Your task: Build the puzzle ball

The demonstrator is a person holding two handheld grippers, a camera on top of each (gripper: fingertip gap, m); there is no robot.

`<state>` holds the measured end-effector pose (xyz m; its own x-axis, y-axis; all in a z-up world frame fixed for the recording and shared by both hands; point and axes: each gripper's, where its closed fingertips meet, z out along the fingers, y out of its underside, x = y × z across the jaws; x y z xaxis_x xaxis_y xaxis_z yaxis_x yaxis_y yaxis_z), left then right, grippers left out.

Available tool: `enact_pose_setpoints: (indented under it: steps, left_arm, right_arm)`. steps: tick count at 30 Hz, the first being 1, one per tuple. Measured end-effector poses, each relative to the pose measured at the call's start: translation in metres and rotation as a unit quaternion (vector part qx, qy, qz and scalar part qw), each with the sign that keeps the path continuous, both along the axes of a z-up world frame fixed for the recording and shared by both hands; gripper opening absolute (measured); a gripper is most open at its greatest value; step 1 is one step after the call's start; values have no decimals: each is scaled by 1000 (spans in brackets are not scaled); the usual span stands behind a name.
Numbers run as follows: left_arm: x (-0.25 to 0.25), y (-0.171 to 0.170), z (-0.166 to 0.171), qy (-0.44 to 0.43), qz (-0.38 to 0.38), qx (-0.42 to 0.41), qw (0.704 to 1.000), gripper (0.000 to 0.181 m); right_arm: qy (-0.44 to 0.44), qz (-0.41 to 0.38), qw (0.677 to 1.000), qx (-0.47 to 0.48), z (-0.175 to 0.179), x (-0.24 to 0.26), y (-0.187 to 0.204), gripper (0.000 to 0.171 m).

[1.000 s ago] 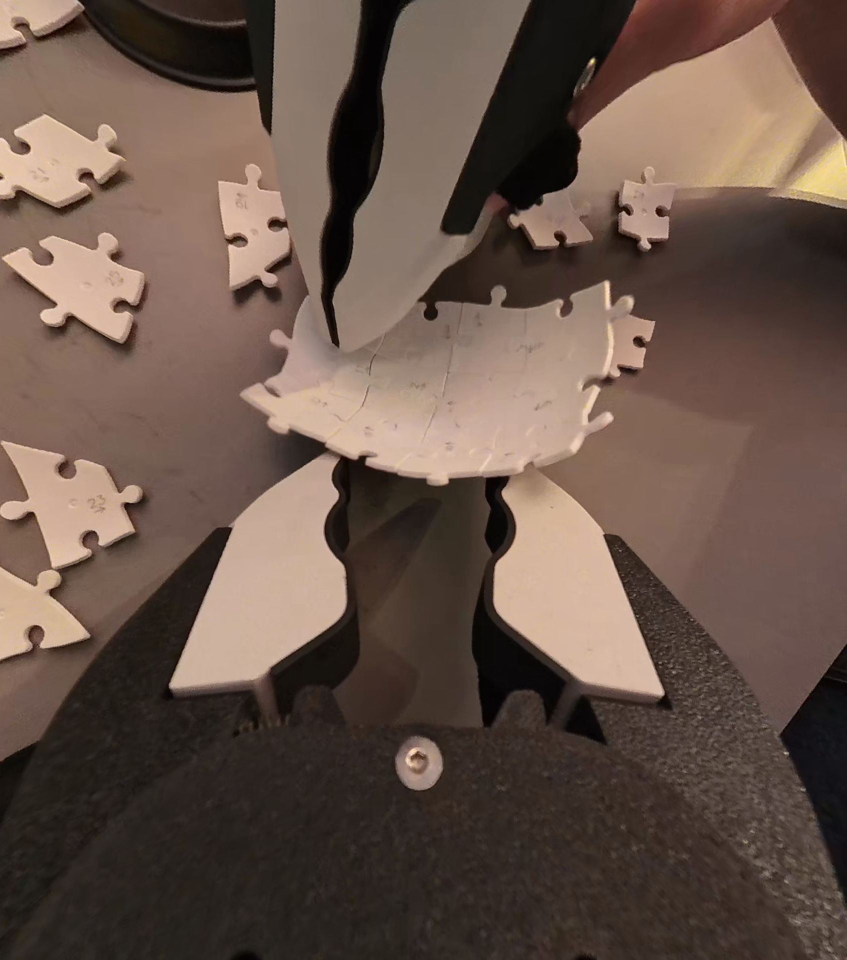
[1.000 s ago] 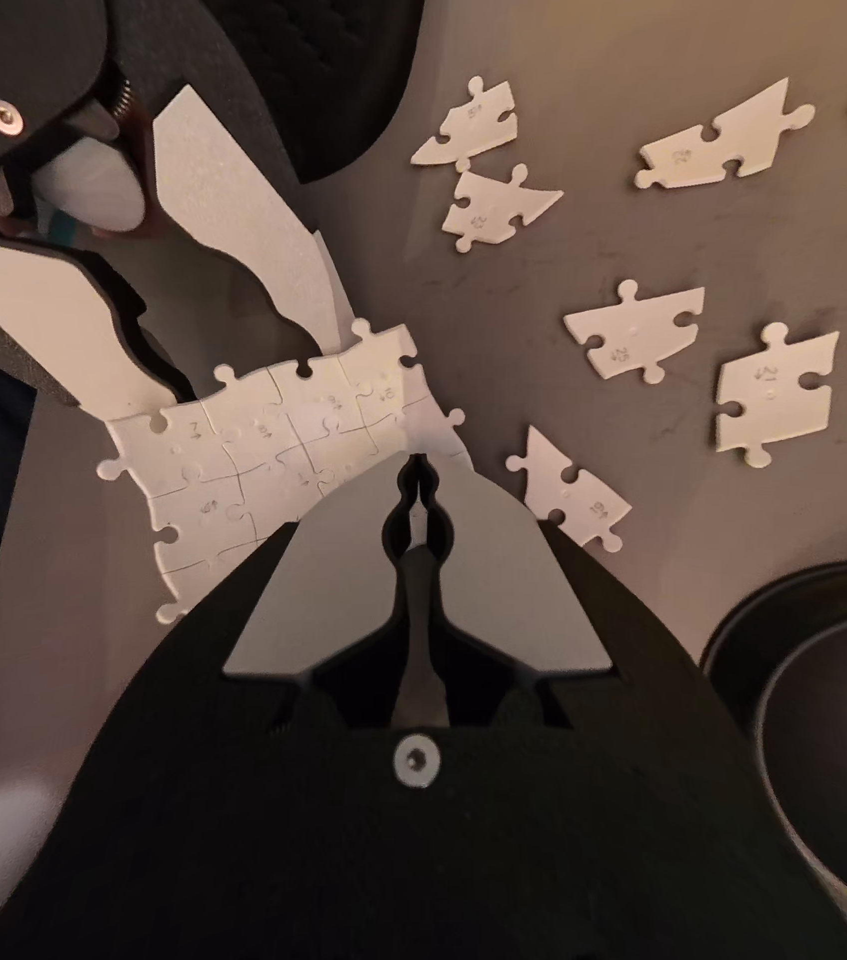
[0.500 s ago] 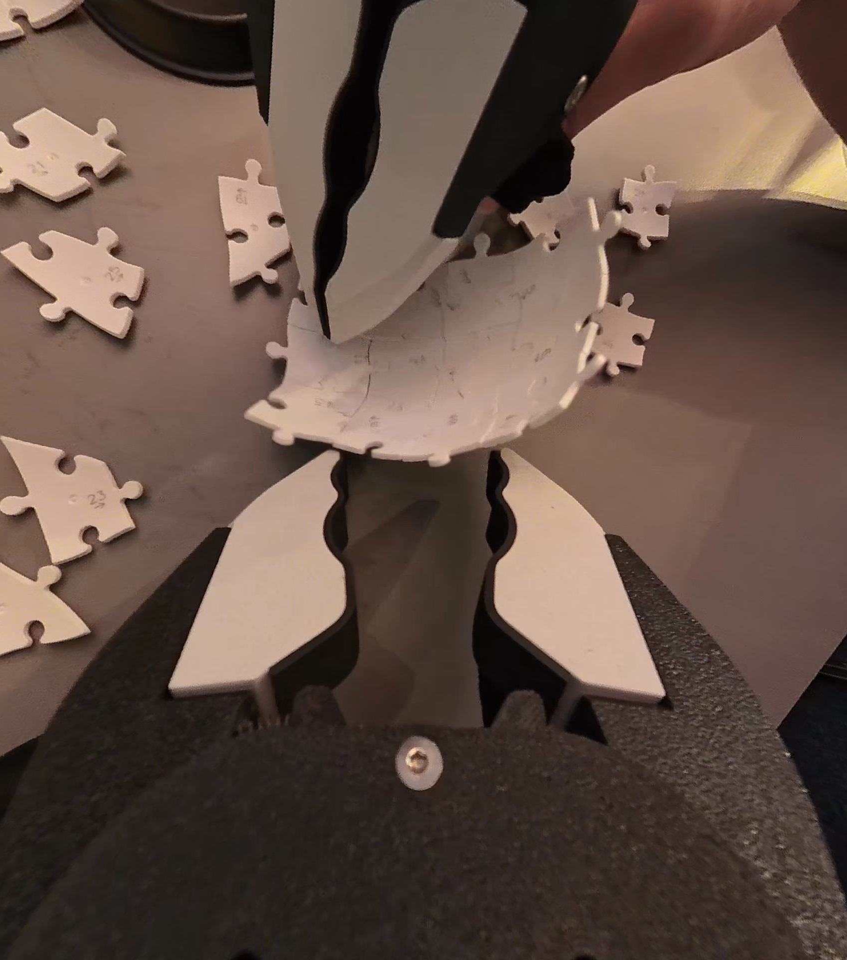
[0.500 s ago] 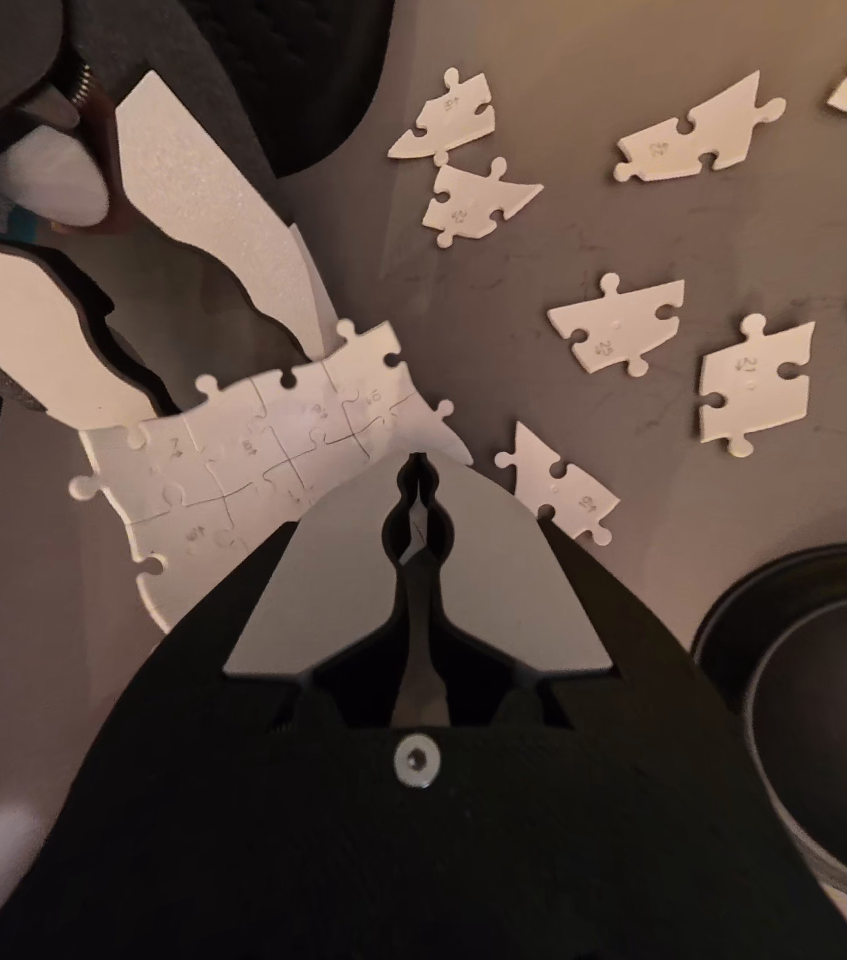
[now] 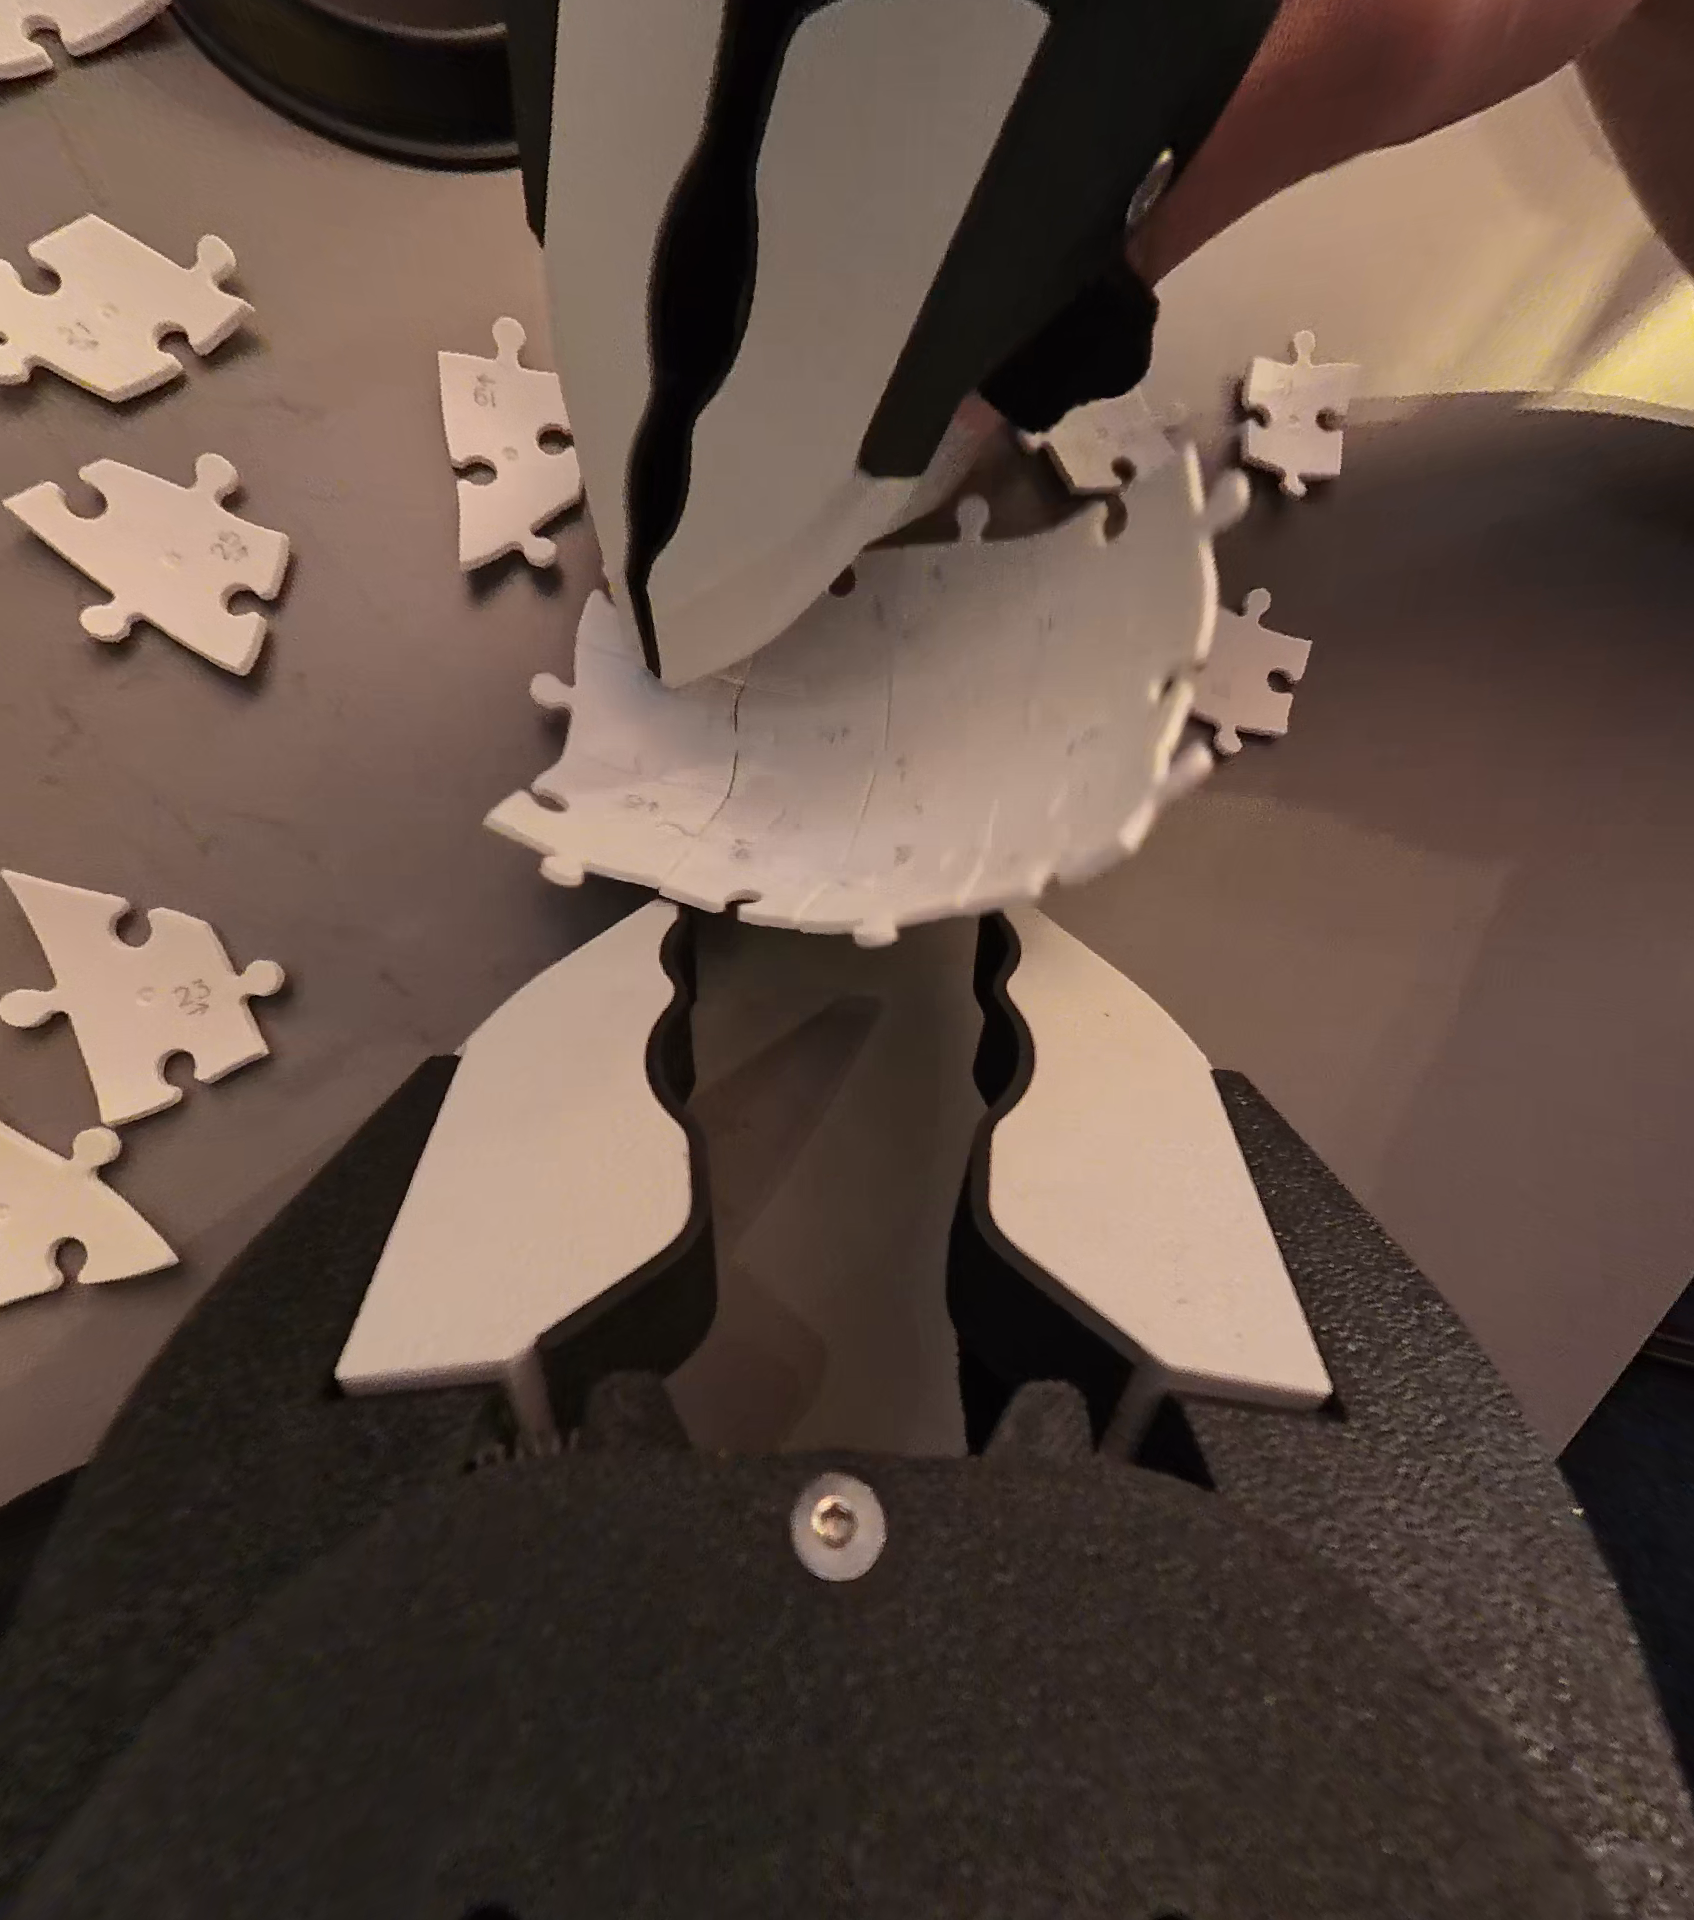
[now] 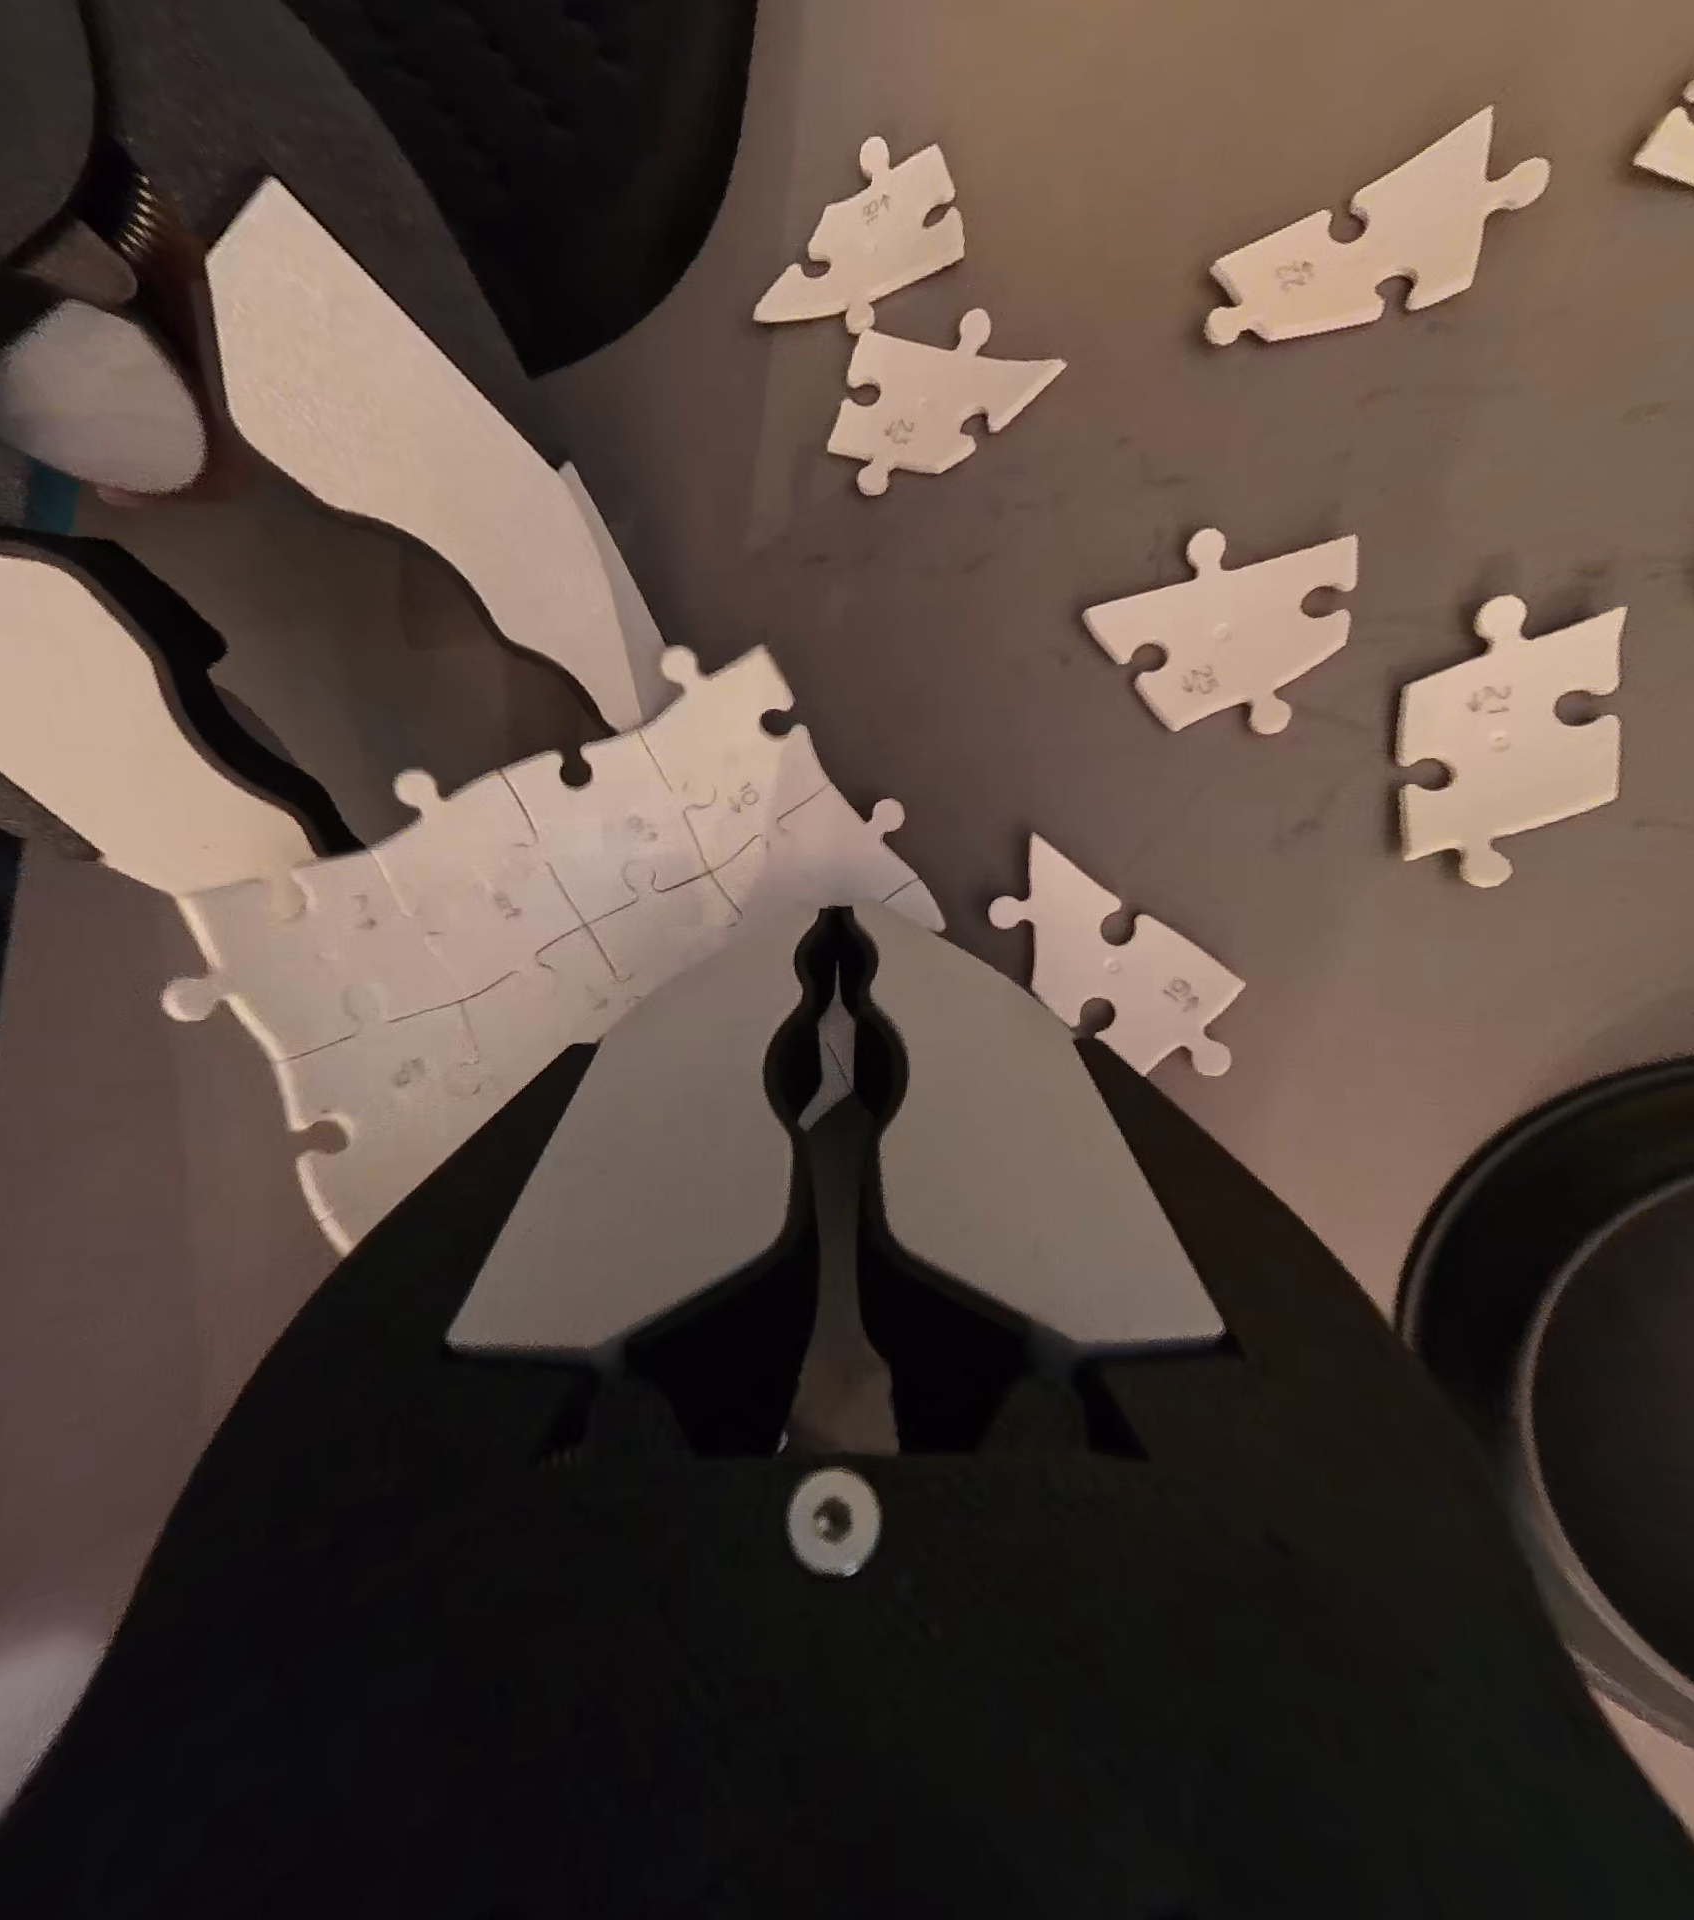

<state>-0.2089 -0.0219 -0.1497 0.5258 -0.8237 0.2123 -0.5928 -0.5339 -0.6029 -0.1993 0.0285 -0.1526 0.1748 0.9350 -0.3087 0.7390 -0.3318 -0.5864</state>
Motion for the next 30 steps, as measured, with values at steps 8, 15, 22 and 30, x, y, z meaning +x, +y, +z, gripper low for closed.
enact_pose_setpoints:
  steps: [8, 15, 22, 30]
  left_arm:
    - [0, 0, 0, 1, 0, 0, 1000, 52]
    - [0, 0, 0, -4, 0, -3, 1000, 52]
    - [-1, -1, 0, -6, -1, -4, 1000, 52]
    - [-1, -1, 0, -5, 1, -5, 1000, 52]
  right_arm:
    - [19, -29, 999, 1, 3, 8, 14, 2]
    - [13, -31, 999, 5, -2, 9, 15, 2]
    - [31, -1, 1000, 2, 4, 16, 1, 1]
    - [27, 38, 998, 42, -1, 23, -9, 3]
